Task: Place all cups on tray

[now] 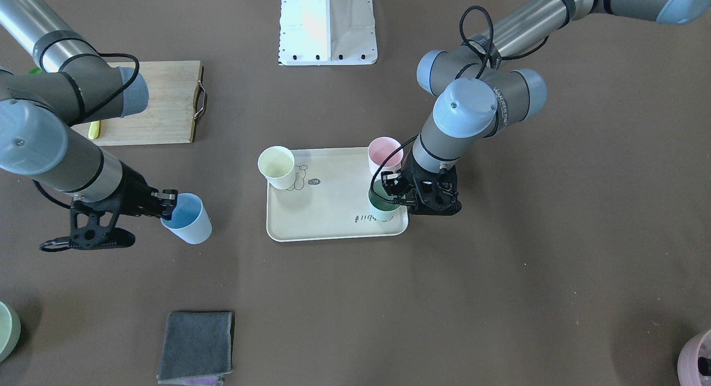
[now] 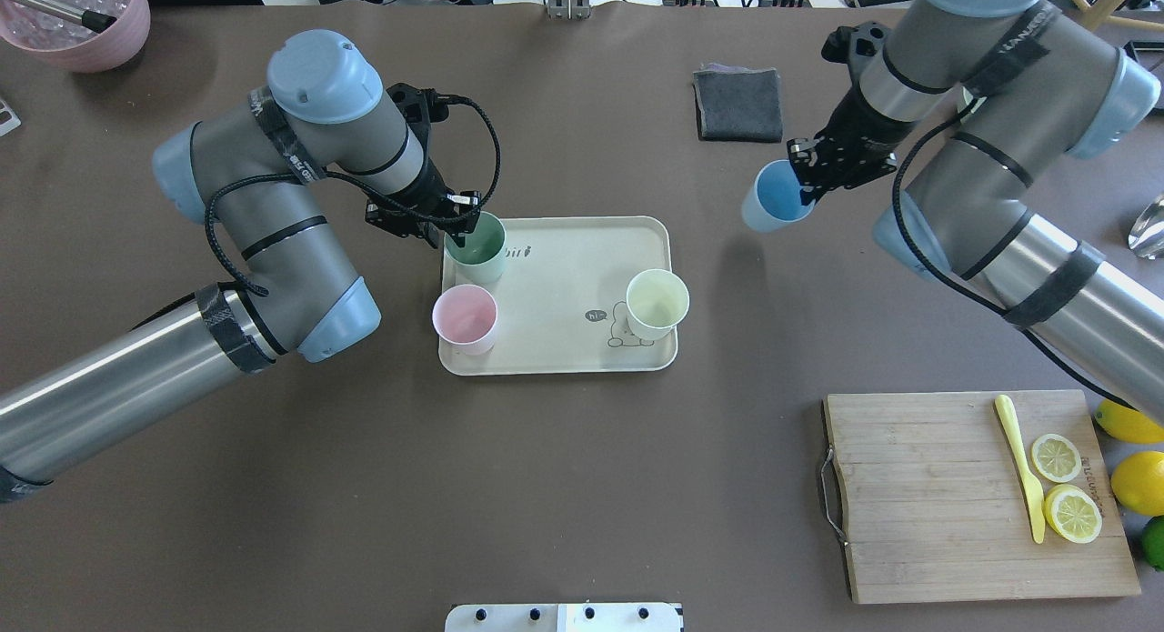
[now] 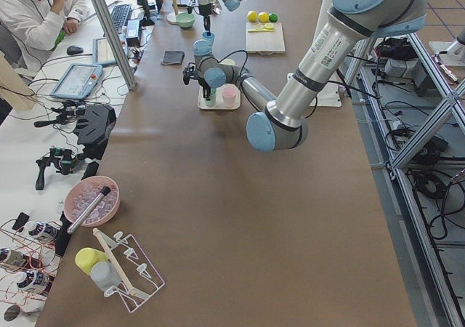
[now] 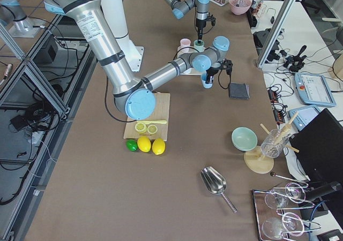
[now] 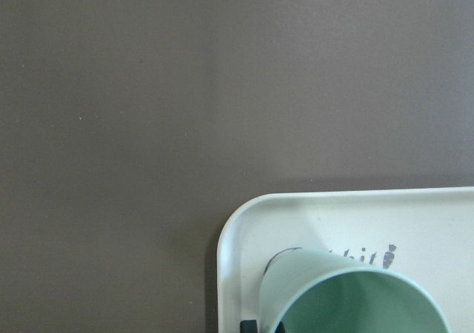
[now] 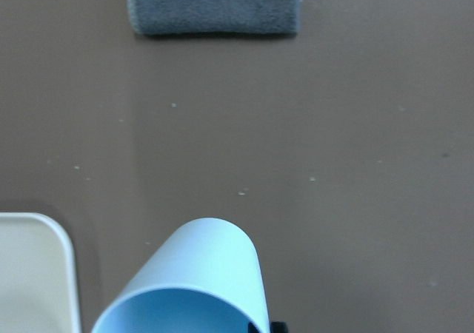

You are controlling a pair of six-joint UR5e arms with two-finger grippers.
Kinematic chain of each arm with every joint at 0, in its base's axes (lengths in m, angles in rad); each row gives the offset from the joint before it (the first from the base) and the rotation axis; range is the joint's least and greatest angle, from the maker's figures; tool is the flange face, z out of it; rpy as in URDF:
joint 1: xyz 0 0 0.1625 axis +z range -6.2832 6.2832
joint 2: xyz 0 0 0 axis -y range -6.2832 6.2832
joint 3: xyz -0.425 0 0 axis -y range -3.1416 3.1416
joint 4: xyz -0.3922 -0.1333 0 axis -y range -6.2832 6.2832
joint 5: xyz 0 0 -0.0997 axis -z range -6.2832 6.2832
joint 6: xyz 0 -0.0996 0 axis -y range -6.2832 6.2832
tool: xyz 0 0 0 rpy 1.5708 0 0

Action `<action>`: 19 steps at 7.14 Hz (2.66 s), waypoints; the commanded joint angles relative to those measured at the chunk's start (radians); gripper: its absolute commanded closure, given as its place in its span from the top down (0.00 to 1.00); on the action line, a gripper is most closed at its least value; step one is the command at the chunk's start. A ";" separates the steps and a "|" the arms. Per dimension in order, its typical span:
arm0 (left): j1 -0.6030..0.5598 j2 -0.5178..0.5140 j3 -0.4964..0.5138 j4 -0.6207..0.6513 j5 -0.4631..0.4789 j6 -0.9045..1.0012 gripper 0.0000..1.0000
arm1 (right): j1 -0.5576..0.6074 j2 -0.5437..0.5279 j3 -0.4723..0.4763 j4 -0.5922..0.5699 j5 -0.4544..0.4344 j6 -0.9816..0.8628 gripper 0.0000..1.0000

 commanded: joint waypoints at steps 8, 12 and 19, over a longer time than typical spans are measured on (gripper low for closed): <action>-0.161 0.209 -0.157 0.010 -0.053 0.215 0.98 | -0.167 0.198 -0.074 0.012 -0.119 0.271 1.00; -0.262 0.442 -0.332 0.019 -0.054 0.366 0.98 | 0.104 -0.121 0.164 -0.003 0.049 -0.013 1.00; -0.673 0.771 -0.340 0.099 -0.182 1.129 0.98 | 0.502 -0.461 0.149 -0.131 0.044 -0.868 1.00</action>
